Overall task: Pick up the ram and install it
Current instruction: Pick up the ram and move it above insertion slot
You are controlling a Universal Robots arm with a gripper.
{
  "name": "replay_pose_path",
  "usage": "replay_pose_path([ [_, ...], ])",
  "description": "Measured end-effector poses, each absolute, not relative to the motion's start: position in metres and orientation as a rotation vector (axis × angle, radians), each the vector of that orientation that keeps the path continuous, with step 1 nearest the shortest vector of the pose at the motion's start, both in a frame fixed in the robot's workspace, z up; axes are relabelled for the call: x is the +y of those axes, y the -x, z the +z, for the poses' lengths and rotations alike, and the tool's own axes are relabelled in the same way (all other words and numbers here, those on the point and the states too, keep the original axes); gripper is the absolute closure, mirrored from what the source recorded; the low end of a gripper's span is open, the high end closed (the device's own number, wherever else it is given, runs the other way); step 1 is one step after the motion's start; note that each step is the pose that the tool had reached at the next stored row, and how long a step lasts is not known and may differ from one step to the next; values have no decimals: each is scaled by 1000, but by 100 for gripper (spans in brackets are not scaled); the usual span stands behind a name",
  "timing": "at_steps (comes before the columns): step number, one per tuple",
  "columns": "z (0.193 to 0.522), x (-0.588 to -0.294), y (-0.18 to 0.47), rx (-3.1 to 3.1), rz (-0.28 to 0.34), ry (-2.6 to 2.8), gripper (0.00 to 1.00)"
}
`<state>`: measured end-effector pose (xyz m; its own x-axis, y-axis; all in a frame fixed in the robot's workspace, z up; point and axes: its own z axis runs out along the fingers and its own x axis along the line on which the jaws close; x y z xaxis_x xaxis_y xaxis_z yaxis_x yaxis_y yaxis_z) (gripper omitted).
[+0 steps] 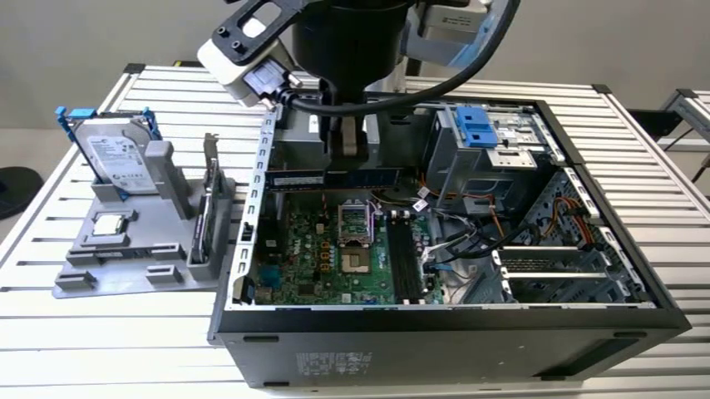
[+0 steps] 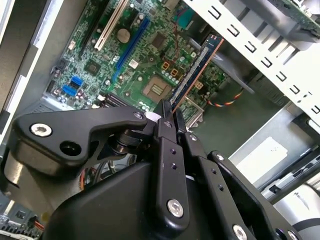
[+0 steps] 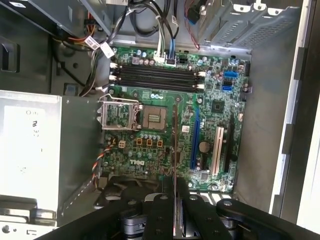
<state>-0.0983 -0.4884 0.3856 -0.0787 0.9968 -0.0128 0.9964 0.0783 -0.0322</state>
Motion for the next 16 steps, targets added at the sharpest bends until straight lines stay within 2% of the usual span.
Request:
replay_pose_path([
  [16,386,-488,81,-2297,51,2124,100],
])
